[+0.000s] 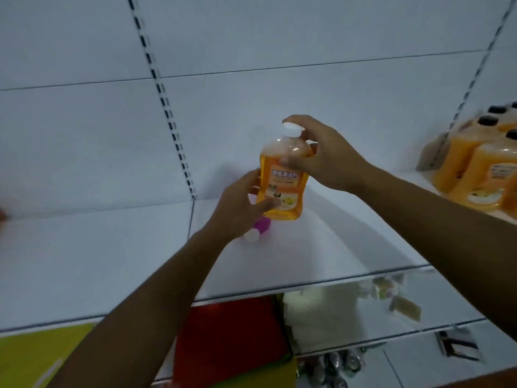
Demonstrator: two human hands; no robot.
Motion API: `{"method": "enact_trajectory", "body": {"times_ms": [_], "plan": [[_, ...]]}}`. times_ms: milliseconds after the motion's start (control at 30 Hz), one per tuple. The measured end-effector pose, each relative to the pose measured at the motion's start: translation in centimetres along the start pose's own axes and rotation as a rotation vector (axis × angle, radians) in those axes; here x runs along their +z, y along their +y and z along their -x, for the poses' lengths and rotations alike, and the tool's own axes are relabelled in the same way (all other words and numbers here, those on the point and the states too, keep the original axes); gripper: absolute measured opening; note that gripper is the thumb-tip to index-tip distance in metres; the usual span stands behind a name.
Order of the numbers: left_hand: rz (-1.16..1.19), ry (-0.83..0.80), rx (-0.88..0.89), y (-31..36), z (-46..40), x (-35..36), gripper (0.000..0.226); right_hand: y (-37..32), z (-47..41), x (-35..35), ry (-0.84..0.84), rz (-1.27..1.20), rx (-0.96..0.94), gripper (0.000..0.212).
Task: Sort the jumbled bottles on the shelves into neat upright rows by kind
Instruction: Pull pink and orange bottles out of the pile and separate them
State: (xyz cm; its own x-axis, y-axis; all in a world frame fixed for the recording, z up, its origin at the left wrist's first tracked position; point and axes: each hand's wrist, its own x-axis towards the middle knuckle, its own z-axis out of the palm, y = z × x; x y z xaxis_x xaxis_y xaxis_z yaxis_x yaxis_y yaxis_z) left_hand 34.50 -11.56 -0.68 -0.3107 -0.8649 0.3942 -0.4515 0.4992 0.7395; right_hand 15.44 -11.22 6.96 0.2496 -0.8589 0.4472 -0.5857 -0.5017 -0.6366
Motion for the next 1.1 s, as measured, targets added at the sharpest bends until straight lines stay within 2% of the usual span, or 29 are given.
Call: {"method": "enact_trajectory", "body": {"times_ms": [233,400,533,767,900,1100], "plan": [[0.0,0.34,-0.191,-4.1,8.9,-10.2,0.053,-7.3,-4.5,11.7,-0.138,-0.265,-0.212,0.062],[-0.055,0.554,-0.299,-7.8,16.6,-17.6,0.059,-14.5,-5.8,22.2,-0.284,-0.325,-0.334,0.064],[-0.053,0.655,-0.382,-11.0,21.2,-23.1,0.062,-19.3,-7.0,29.4,-0.354,-0.345,-0.383,0.065],[-0.027,0.702,-0.407,-17.1,24.4,-29.5,0.051,-24.4,-9.3,38.5,-0.394,-0.248,-0.402,0.065],[-0.014,0.674,-0.369,-19.4,22.6,-31.2,0.046,-25.0,-11.8,40.2,-0.359,-0.196,-0.379,0.061],[-0.012,0.631,-0.395,-23.1,18.5,-33.5,0.052,-24.2,-15.6,42.6,-0.322,-0.163,-0.345,0.058]]}}
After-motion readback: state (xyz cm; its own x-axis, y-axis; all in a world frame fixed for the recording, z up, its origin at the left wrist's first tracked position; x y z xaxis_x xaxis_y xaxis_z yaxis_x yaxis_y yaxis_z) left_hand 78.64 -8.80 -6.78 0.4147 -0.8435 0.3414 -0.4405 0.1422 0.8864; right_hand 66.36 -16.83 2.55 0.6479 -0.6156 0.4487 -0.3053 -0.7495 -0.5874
